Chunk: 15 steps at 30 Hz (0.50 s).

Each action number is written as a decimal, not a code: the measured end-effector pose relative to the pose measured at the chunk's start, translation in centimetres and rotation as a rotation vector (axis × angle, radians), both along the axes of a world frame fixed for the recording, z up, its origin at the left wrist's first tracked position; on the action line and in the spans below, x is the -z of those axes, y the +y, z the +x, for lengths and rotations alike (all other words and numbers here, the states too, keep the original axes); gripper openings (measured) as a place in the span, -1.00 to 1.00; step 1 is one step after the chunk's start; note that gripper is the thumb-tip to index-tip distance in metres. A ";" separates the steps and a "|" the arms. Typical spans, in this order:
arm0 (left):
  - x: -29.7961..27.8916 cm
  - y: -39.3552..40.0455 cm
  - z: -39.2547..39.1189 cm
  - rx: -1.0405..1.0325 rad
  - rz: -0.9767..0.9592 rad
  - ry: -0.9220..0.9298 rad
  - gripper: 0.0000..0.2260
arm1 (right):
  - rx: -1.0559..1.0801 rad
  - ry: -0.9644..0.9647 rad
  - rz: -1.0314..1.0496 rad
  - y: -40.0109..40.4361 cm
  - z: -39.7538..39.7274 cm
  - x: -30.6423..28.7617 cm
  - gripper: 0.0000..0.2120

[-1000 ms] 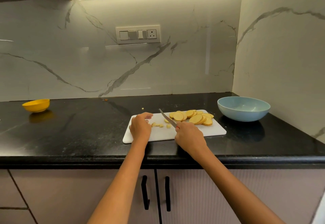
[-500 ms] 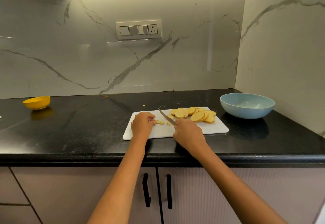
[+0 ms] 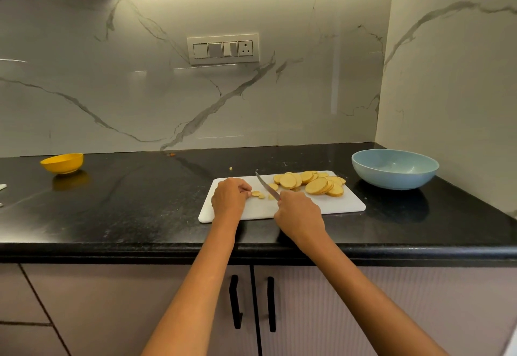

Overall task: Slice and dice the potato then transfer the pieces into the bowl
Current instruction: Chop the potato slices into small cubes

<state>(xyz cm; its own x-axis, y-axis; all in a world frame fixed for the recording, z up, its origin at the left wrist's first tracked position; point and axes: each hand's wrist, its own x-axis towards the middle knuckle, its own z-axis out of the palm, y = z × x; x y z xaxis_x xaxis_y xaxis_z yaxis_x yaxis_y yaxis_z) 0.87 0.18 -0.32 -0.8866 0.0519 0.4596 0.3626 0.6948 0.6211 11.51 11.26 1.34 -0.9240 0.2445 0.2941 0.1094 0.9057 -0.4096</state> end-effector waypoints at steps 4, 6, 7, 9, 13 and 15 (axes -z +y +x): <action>0.0 0.2 -0.1 0.099 0.038 -0.002 -0.87 | -0.009 -0.023 0.007 0.1 -0.1 0.0 -0.82; 0.0 0.4 -0.3 0.154 0.005 -0.023 -0.86 | -0.006 -0.032 0.013 0.1 0.0 0.1 -0.83; -0.1 0.5 -0.3 0.175 -0.023 -0.025 -0.88 | -0.002 -0.031 0.016 0.1 0.0 0.1 -0.83; -0.1 0.6 -0.3 0.197 -0.055 -0.023 -0.90 | 0.006 -0.025 0.008 0.1 0.1 0.1 -0.82; 0.3 0.6 -0.4 0.201 -0.056 -0.028 -0.91 | 0.013 -0.040 -0.017 0.1 0.1 0.0 -0.82; 0.3 0.7 -0.3 0.188 -0.053 -0.020 -0.92 | 0.016 -0.048 -0.023 0.1 0.1 -0.1 -0.81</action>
<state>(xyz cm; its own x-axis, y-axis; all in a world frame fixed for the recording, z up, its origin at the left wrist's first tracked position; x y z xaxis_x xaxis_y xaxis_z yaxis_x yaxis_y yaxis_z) 0.52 0.86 -0.65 -0.8682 0.2408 0.4337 0.4765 0.6482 0.5939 11.60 11.32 1.45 -0.9330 0.2652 0.2433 0.1435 0.8941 -0.4243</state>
